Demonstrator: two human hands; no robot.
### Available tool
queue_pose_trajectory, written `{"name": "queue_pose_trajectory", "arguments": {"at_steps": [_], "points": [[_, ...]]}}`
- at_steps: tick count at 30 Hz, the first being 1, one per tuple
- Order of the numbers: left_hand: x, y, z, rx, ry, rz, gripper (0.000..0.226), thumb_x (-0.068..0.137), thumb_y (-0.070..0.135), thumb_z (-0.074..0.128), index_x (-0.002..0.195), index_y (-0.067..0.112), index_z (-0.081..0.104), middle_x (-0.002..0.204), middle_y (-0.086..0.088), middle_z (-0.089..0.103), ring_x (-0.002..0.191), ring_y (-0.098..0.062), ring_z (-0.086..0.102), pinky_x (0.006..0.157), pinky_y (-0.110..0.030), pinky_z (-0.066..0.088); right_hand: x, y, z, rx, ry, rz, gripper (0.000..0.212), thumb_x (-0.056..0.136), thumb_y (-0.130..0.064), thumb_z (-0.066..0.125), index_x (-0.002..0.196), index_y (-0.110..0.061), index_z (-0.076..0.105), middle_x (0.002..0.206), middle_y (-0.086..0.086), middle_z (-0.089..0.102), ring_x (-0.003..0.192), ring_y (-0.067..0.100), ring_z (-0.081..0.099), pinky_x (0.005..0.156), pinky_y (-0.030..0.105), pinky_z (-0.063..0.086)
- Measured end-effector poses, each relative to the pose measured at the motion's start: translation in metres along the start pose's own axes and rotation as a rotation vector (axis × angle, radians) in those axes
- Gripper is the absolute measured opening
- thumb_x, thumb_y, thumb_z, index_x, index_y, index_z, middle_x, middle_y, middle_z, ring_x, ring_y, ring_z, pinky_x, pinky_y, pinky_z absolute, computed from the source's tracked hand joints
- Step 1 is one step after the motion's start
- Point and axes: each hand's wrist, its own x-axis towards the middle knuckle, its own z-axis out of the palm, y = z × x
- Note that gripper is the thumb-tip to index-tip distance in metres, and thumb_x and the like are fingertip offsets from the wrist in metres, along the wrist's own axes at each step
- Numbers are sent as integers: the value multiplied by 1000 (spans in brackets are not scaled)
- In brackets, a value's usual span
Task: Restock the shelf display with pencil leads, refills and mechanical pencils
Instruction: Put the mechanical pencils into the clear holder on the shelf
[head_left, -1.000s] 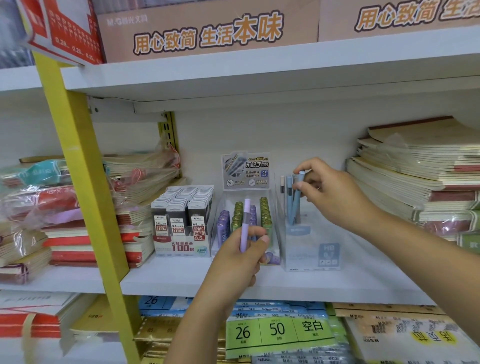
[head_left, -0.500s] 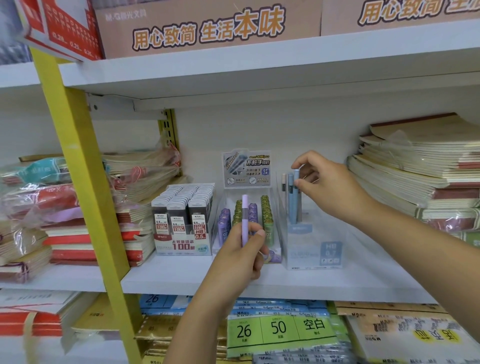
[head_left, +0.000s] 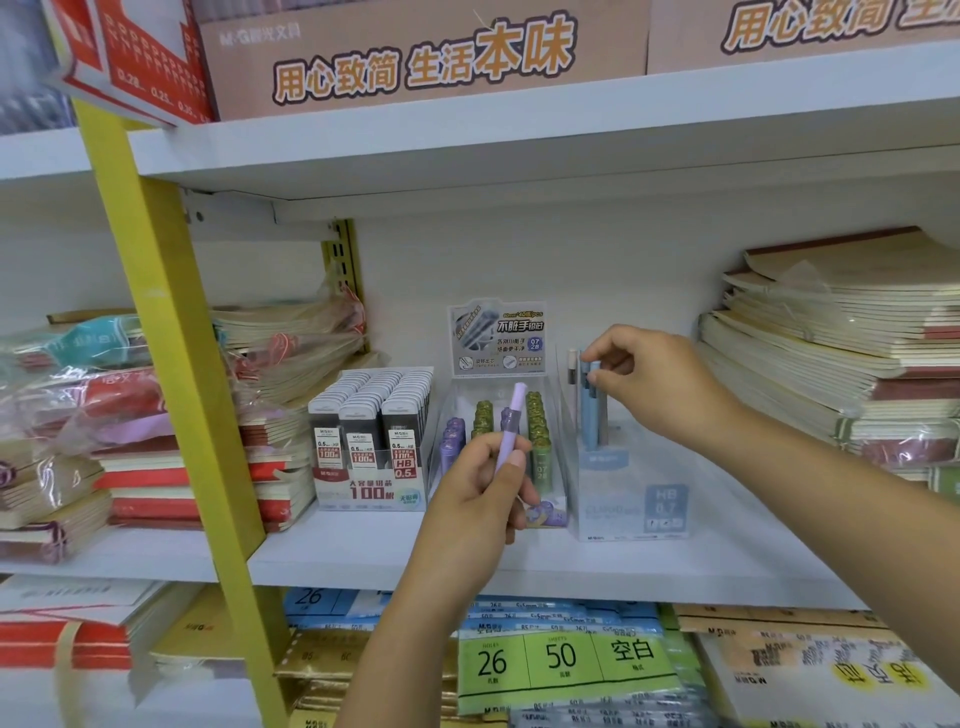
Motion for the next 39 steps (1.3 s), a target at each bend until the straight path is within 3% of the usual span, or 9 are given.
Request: {"name": "queue_pose_trajectory", "arguments": {"at_steps": [4, 6, 9, 12, 17, 20, 26, 34, 39], "points": [[0, 1, -1, -3, -2, 21, 26, 103, 30, 49, 92, 45, 66, 69, 7, 65, 59, -8, 53, 54, -18, 44, -6, -9, -7, -210, 110, -124, 16, 92, -20, 61, 106, -24, 68, 93, -7, 57, 91, 11, 52, 75, 21, 33], [0, 3, 1, -16, -11, 36, 25, 103, 30, 50, 94, 46, 67, 69, 5, 66, 57, -8, 53, 54, -16, 44, -15, -20, -11, -80, 165, -168, 14, 93, -27, 58, 102, -27, 69, 87, -15, 58, 83, 4, 53, 71, 20, 39], [1, 5, 5, -53, -27, 58, 23, 102, 29, 52, 98, 44, 69, 69, 3, 65, 55, -8, 49, 53, -13, 43, -32, -42, -11, 346, -72, -62, 15, 90, -39, 60, 99, -33, 70, 84, -15, 71, 82, -2, 65, 69, 13, 50], [1, 7, 13, -40, -35, 83, 24, 101, 28, 55, 99, 47, 70, 69, 5, 65, 55, -5, 50, 53, -12, 43, -41, -47, -6, 446, -199, -33, 18, 89, -27, 66, 106, -32, 69, 86, -13, 74, 79, -5, 67, 67, 7, 47], [6, 2, 25, 299, 214, 231, 33, 89, 32, 70, 114, 48, 56, 95, 27, 59, 94, 6, 55, 78, -15, 48, -27, -39, -32, 621, 243, 8, 17, 96, -11, 54, 94, -26, 63, 79, -1, 71, 64, 5, 62, 56, 20, 47], [7, -2, 27, 665, 254, 437, 45, 86, 35, 72, 128, 37, 55, 118, 31, 48, 115, 12, 35, 98, -14, 32, -16, -23, -51, 460, 421, -61, 13, 97, -15, 49, 99, -24, 58, 83, 1, 66, 71, 10, 61, 60, 20, 46], [12, -19, 28, 811, 131, 456, 49, 93, 34, 66, 140, 35, 52, 149, 22, 41, 145, 0, 23, 122, -35, 22, -4, 7, -36, -157, 148, -131, 18, 95, -23, 57, 110, -24, 66, 92, -1, 67, 85, 11, 57, 74, 26, 44], [12, -24, 27, 824, 130, 492, 52, 93, 30, 68, 141, 40, 50, 150, 20, 43, 142, 1, 29, 121, -37, 25, 2, 22, -22, -184, 106, -152, 16, 94, -24, 57, 108, -25, 65, 89, -6, 64, 92, 12, 54, 76, 33, 45], [12, -23, 27, 810, 126, 490, 51, 93, 29, 68, 139, 40, 51, 148, 22, 41, 142, -1, 32, 120, -39, 26, 9, 23, -23, -148, 85, -132, 14, 93, -24, 59, 100, -25, 47, 85, -4, 69, 80, 11, 53, 59, 28, 34]]}}
